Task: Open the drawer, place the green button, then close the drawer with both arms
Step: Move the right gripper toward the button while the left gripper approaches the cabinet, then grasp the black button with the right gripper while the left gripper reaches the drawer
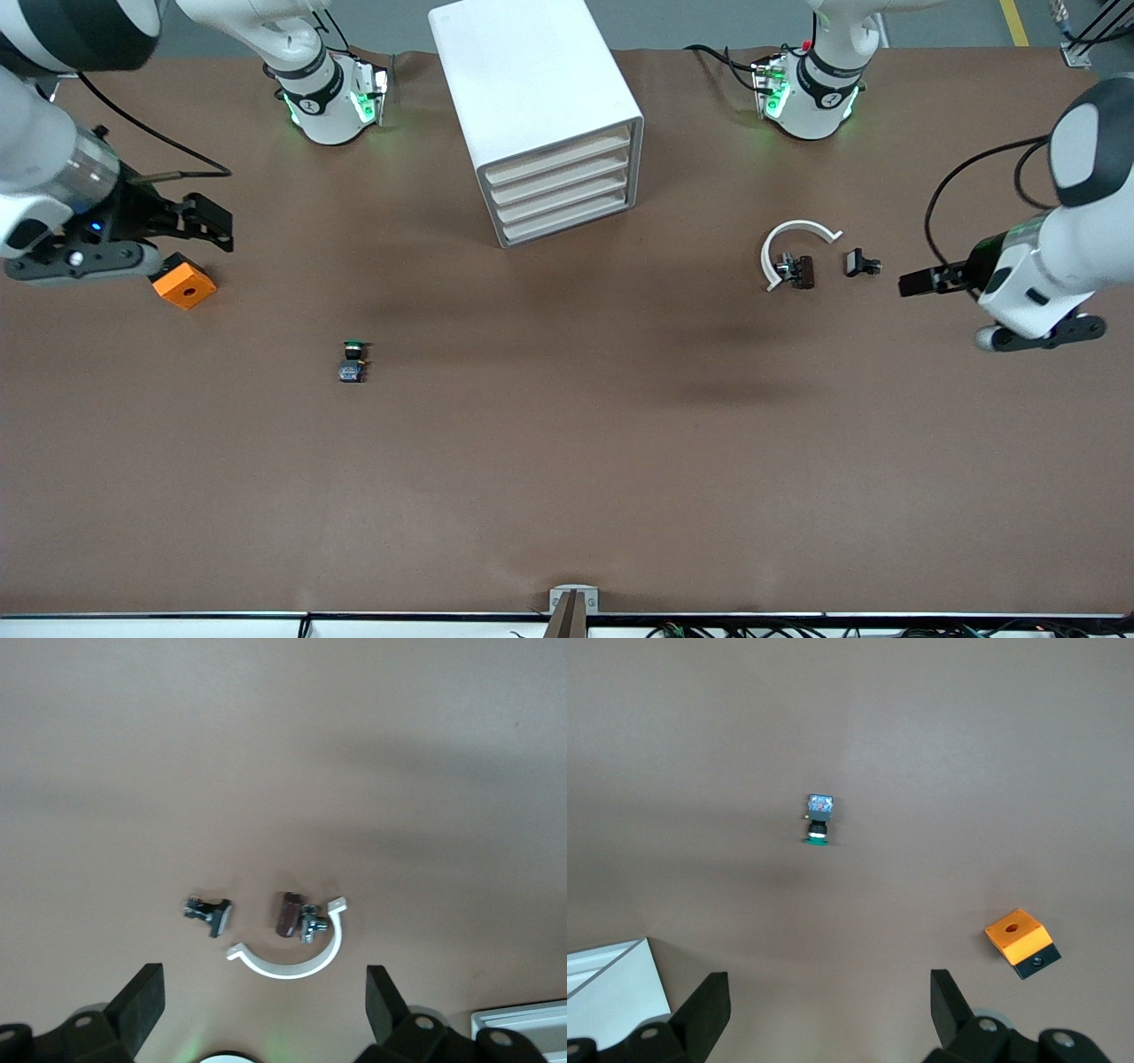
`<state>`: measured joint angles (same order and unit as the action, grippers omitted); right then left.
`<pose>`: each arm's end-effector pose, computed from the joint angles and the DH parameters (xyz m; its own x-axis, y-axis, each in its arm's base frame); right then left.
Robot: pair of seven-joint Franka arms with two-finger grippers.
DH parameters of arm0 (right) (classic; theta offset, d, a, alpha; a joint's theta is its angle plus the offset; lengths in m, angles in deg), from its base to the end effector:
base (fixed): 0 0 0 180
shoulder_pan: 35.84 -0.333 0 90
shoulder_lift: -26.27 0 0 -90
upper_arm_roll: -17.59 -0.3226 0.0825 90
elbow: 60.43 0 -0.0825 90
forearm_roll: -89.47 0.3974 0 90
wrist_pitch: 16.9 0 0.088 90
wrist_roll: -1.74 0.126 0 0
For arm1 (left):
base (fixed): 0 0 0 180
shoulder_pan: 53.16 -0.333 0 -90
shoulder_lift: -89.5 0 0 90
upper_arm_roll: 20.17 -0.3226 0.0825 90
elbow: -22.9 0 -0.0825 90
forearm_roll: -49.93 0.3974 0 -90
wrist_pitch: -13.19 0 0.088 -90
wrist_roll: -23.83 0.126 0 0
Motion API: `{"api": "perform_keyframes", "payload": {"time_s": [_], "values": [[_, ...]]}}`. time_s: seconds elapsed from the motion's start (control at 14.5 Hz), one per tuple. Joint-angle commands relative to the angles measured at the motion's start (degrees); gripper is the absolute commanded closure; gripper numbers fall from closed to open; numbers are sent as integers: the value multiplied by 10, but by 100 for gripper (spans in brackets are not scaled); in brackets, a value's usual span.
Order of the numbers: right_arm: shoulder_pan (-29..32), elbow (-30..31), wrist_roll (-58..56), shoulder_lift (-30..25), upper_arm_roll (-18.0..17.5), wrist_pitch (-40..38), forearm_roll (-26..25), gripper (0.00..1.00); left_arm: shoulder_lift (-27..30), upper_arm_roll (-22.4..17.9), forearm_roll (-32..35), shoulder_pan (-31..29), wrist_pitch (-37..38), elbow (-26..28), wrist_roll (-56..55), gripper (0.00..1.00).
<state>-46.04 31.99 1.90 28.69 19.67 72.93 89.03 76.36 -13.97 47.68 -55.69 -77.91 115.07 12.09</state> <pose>0.5700 0.0807 0.5673 0.9866 0.1378 -0.0873 0.1392 -0.9902 0.0094 0.6117 -0.0393 0.4603 0.9577 0.1396 -0.2518 0.1472 -0.9890 0.0114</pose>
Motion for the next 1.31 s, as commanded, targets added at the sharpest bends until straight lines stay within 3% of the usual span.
{"api": "perform_keyframes", "payload": {"time_s": [0.0,0.28,0.55,0.97,1.24], "values": [[-15,-18,-8,40,2,-14,-12,0,-37,8,-26,7,-9,-16,-39,0],[-18,-14,-3,86,2,-26,-12,0,-80,16,-86,21,-8,-12,-106,0],[-11,-7,-1,141,2,5,-10,0,-125,15,-108,82,-14,-17,-253,0],[-11,91,24,158,3,166,-4,0,-174,14,-126,169,-49,-17,-450,0],[-18,114,73,199,2,243,0,0,-221,14,-120,215,-68,-41,-578,0]]}}
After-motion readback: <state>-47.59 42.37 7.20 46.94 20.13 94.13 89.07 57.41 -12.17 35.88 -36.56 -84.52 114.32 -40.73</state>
